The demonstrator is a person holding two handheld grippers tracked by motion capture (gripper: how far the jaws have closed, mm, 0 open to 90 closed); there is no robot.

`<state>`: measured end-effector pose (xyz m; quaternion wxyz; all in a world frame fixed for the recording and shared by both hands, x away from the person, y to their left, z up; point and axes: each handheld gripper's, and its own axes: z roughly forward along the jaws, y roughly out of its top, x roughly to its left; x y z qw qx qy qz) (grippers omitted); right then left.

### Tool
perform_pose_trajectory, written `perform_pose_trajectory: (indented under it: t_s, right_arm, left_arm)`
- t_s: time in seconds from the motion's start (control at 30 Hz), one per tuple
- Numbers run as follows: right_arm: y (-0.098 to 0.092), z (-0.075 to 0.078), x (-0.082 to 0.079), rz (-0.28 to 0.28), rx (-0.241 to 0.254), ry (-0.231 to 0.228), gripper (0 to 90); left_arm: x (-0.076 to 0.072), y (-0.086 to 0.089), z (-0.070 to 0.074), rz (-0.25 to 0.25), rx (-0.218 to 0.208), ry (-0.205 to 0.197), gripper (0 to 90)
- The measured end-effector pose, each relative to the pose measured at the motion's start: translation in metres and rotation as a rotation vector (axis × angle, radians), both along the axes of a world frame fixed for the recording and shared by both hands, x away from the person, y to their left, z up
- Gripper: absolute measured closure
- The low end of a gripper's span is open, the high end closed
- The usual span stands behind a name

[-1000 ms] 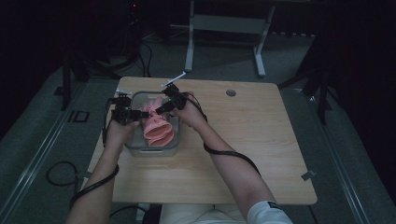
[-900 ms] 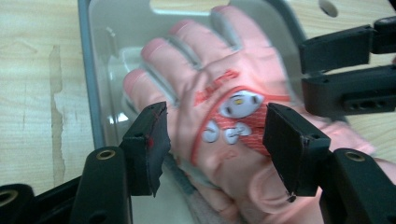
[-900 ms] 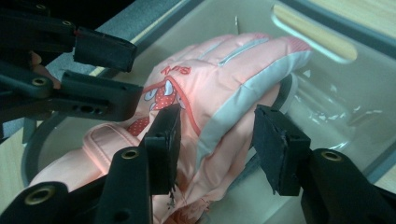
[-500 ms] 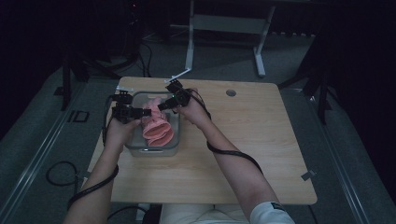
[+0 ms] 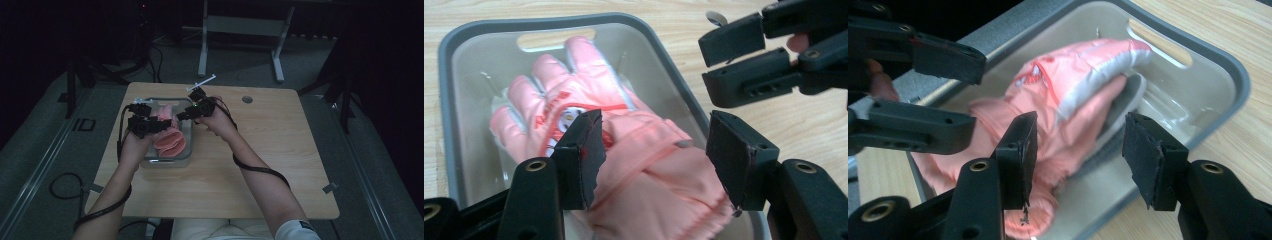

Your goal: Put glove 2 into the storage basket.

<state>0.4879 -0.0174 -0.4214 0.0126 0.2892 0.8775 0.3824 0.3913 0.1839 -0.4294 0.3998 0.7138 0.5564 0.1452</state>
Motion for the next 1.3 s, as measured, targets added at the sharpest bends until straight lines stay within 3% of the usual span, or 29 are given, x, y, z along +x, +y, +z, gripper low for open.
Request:
perform_pose_trajectory:
  t_s: [0.33, 0.5, 0.67, 0.73, 0.93, 1.0, 1.07, 1.17, 1.3]
  right_arm:
    - [-0.029, 0.005, -0.009, -0.009, 0.020, -0.035, 43.3]
    - [-0.038, 0.005, -0.012, -0.007, 0.015, -0.038, 43.3]
    - [-0.057, 0.002, -0.017, -0.014, 0.006, -0.053, 37.8]
    - [-0.065, -0.001, -0.018, -0.021, 0.006, -0.050, 36.6]
    - [-0.079, -0.005, -0.022, -0.019, 0.010, -0.053, 29.0]
    - [-0.084, -0.007, -0.022, -0.017, 0.013, -0.054, 26.4]
    - [-0.089, -0.010, -0.023, -0.009, 0.016, -0.051, 23.9]
    - [-0.094, -0.015, -0.025, -0.007, 0.012, -0.049, 22.4]
    - [-0.102, -0.025, -0.028, 0.001, 0.011, -0.037, 21.4]
  left_arm:
    - [-0.016, -0.034, 0.008, -0.098, -0.006, -0.035, 39.5]
    - [-0.020, -0.048, 0.009, -0.120, 0.007, -0.044, 39.4]
    - [-0.026, -0.060, 0.009, -0.140, 0.010, -0.057, 37.7]
    - [-0.027, -0.066, 0.008, -0.150, 0.030, -0.059, 37.0]
    - [-0.034, -0.081, 0.006, -0.195, 0.019, -0.086, 31.7]
    - [-0.039, -0.087, 0.006, -0.183, 0.043, -0.133, 30.7]
    - [-0.039, -0.089, 0.006, -0.188, 0.022, -0.128, 29.2]
    - [-0.040, -0.094, 0.004, -0.200, 0.033, -0.123, 27.0]
    - [-0.043, -0.101, -0.003, -0.257, 0.022, -0.134, 18.7]
